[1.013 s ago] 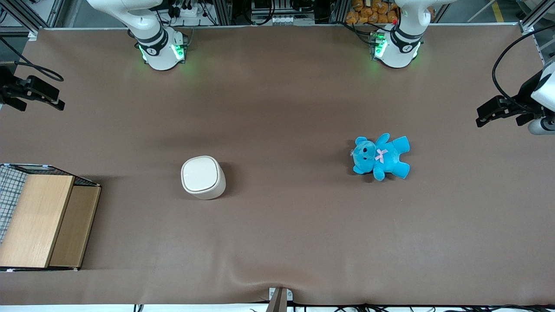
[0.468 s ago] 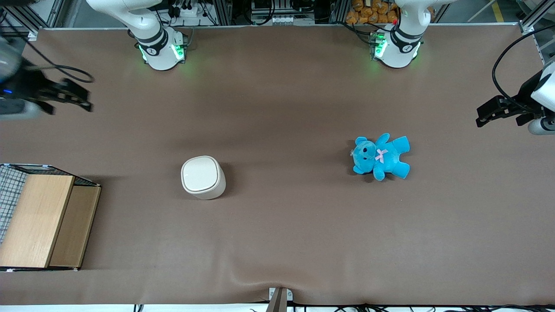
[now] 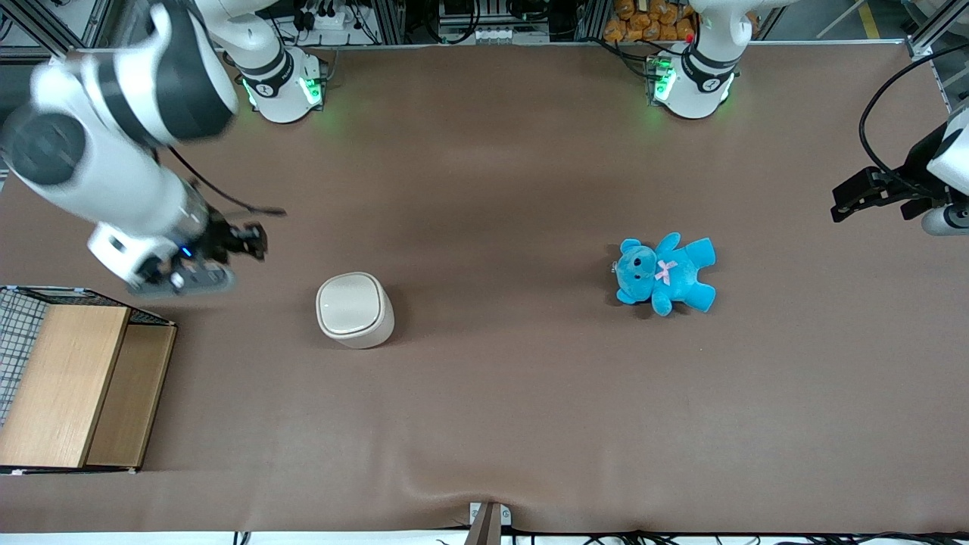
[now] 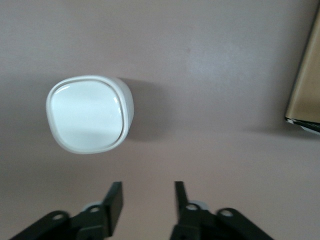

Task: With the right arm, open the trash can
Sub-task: 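Move the right gripper toward the white trash can's lid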

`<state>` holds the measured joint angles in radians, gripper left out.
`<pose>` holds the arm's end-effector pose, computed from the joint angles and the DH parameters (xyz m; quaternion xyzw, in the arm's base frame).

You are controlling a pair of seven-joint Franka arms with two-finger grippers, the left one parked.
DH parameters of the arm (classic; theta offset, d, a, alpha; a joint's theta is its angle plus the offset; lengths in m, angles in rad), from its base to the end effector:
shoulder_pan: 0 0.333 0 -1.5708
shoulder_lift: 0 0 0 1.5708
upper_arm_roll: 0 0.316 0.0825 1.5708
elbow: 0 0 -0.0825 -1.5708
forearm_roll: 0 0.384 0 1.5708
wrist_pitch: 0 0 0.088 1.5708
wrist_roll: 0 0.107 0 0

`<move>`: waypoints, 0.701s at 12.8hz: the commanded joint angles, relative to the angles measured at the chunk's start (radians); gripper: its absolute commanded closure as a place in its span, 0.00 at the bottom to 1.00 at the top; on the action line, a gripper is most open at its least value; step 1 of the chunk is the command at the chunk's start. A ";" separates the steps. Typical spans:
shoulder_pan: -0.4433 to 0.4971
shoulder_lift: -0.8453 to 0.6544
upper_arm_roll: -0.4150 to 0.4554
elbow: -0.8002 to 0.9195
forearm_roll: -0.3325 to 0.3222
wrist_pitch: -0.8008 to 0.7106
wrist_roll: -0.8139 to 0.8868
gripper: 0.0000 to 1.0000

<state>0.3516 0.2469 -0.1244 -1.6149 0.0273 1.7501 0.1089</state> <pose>0.6059 0.1494 0.4730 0.9969 0.0569 -0.0537 0.0111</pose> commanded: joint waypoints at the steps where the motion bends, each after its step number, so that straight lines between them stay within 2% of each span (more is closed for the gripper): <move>1: 0.021 0.070 -0.008 0.020 -0.009 0.055 0.000 0.86; 2: 0.026 0.095 -0.008 0.020 -0.009 0.078 -0.003 0.92; 6: 0.035 0.155 -0.008 0.015 -0.009 0.143 -0.011 0.94; 7: 0.038 0.166 -0.008 0.015 -0.009 0.163 -0.011 0.98; 9: 0.059 0.184 -0.008 0.015 -0.009 0.202 -0.011 1.00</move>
<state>0.3858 0.4136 -0.1244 -1.6137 0.0273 1.9295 0.1051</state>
